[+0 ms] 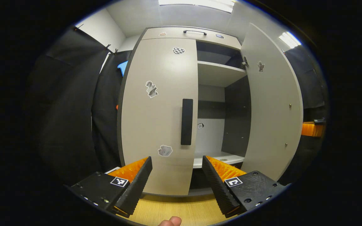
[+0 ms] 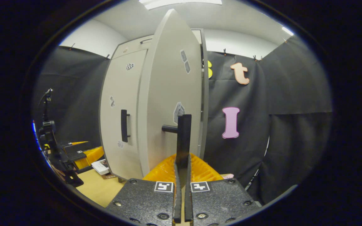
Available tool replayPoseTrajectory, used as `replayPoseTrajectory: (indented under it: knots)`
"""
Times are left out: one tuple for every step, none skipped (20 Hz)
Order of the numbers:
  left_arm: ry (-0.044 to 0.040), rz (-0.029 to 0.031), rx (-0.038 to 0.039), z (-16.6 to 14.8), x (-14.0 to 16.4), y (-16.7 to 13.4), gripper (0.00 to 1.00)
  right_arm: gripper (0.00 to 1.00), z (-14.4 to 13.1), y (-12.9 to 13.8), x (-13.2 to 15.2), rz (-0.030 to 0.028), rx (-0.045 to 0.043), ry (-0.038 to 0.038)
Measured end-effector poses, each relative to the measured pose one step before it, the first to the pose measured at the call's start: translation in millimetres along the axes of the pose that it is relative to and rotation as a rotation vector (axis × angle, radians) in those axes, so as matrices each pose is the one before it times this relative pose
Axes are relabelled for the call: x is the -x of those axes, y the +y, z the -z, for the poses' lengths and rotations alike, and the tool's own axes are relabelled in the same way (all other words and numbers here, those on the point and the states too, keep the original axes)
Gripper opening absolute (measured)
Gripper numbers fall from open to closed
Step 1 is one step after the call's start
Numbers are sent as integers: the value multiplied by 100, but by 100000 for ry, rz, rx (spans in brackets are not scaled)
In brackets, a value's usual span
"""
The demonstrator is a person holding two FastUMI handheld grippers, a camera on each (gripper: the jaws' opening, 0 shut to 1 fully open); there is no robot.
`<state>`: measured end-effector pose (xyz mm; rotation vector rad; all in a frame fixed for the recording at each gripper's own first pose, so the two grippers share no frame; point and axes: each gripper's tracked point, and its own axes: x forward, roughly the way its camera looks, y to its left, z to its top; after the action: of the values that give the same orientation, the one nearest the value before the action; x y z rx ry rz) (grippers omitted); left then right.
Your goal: Open the right door of the double-door shoe cabinet with the right hand, and open the left door with the left hand.
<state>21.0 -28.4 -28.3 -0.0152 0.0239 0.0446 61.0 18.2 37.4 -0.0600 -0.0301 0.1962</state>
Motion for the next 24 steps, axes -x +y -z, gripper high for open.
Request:
replayPoseTrajectory:
  knots:
    - [229,353,584,143,-139,-260,95,7,50,-701,-17,1376,566,-128]
    - [247,98,361,115,-223,-141,95,7,-36,-906,-134,1615,210,-4]
    - [-38,-216,192,43,-164,-48,95,5,9,-945,-167,2012,-14,-85]
    - [-1,-350,72,127,-199,-21,95,5,39,-720,-143,1929,432,-132]
    - [121,-410,160,153,-251,-9,95,4,11,-947,-48,1940,-68,-57]
    - [199,-350,160,143,-72,16,95,4,64,-996,60,1983,-362,10]
    - [240,-473,81,103,-106,17,95,4,-15,-630,-120,-183,-1392,-29]
    - [208,-406,-11,16,-99,46,95,4,68,88,-257,-1754,-2784,-1343]
    - [235,-431,-132,165,-104,68,95,4,226,177,-378,-878,-416,558]
    - [345,-649,-200,141,-51,129,95,4,124,-315,158,-173,1359,-717]
    - [256,-634,-89,78,43,120,95,4,-140,-90,-56,169,1174,-460]
    - [153,-197,60,21,8,131,95,4,45,116,-125,-29,-493,94]
    - [5,-68,253,-7,68,140,95,4,120,168,140,-22,-1537,990]
    - [165,63,578,-4,158,104,95,4,159,-132,347,847,-479,589]
    - [245,-122,749,59,125,243,95,4,7,-205,734,2417,1601,-525]
    - [-26,-459,585,49,151,382,95,4,203,122,818,2058,2391,-1126]
    - [-23,-400,249,121,72,400,95,4,269,177,1392,1774,1924,-451]
    - [107,-493,-130,113,-3,314,95,4,431,394,1858,-369,1106,-30]
    - [231,-436,-588,110,117,240,95,4,214,614,1750,-907,-747,637]
    - [-14,-913,-730,31,133,312,95,4,-33,988,1632,-1972,-2071,-1069]
    - [-1026,-596,-850,-220,113,262,95,4,-544,1305,1112,-2566,-1804,-2262]
    - [-1135,-321,-707,-325,-27,163,95,4,-280,804,436,-510,-1620,-1675]
    - [-278,93,-415,-129,24,28,95,4,-181,795,-53,-624,116,-1243]
    - [94,434,167,99,82,-69,95,4,-10,584,-406,858,-403,-391]
